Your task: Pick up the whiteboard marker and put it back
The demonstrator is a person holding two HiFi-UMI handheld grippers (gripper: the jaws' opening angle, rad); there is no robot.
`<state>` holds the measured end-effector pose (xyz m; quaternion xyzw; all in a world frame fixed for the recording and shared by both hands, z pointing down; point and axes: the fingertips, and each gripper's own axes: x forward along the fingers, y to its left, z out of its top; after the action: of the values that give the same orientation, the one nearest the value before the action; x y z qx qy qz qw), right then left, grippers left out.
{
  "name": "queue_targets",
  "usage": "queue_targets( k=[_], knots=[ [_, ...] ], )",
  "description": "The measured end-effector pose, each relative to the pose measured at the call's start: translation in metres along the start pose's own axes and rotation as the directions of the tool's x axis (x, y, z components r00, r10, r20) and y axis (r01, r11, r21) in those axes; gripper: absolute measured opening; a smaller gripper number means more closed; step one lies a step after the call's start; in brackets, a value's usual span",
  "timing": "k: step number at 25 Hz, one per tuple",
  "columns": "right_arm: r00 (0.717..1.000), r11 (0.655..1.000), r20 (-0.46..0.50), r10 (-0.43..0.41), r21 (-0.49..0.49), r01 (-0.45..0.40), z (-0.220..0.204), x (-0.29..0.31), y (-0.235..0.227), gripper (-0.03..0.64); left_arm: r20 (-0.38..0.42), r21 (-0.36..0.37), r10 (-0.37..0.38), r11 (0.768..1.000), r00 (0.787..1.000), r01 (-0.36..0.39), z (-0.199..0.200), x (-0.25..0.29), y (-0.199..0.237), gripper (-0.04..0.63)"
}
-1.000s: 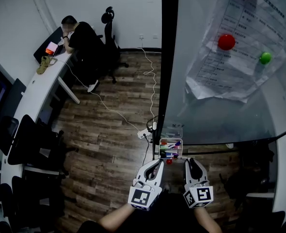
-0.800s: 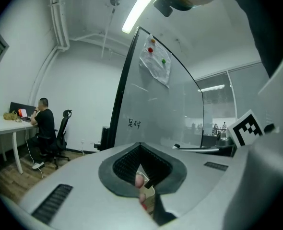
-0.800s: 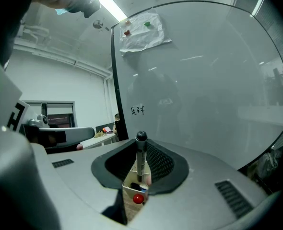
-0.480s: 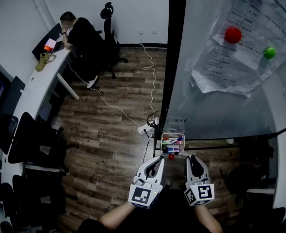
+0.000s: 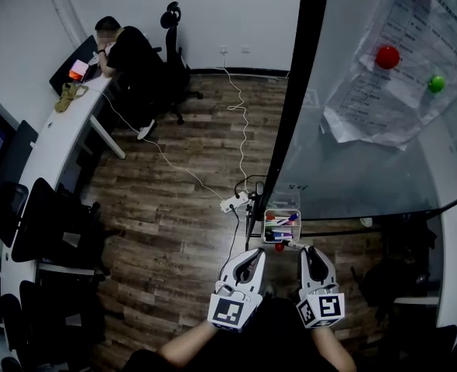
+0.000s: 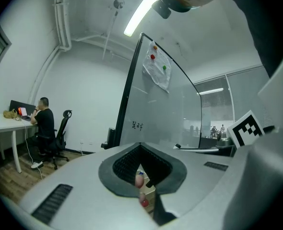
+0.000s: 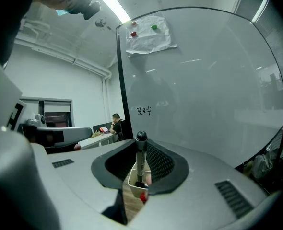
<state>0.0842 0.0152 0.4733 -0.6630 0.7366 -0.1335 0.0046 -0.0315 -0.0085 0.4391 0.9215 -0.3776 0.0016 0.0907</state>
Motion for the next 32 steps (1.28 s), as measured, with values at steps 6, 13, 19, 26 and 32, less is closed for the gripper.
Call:
queue_targets(
  k=[6, 13, 19, 26, 32],
  knots=[
    [0.999, 1.0, 0.014, -0.029, -0.011, 0.029, 0.0, -0.005, 0.017, 0.077, 0.01, -0.024, -0.026, 0.999, 1.0, 0.026, 0.0, -0.013, 0.005, 0.008],
    [0.999, 0.999, 0.014, -0.047, -0.008, 0.047, -0.005, -0.006, 0.024, 0.077, 0.012, -0.033, -0.042, 0.999, 0.999, 0.043, -0.001, -0.018, 0.009, 0.008],
    [0.999, 0.999, 0.006, -0.039, -0.007, 0.039, -0.019, 0.0, 0.021, 0.077, 0.002, -0.06, -0.016, 0.998, 1.0, 0.016, -0.011, -0.011, 0.017, 0.008],
    [0.999, 0.999, -0.028, -0.026, -0.032, 0.025, -0.031, 0.02, 0.007, 0.077, -0.026, -0.061, 0.008, 0.998, 1.0, -0.009, -0.02, 0.006, 0.025, 0.008],
    [0.998, 0.999, -0.06, -0.009, -0.048, 0.006, -0.045, 0.035, 0.002, 0.077, -0.042, -0.061, 0.013, 0.998, 0.999, -0.015, -0.032, 0.016, 0.03, 0.008]
  ],
)
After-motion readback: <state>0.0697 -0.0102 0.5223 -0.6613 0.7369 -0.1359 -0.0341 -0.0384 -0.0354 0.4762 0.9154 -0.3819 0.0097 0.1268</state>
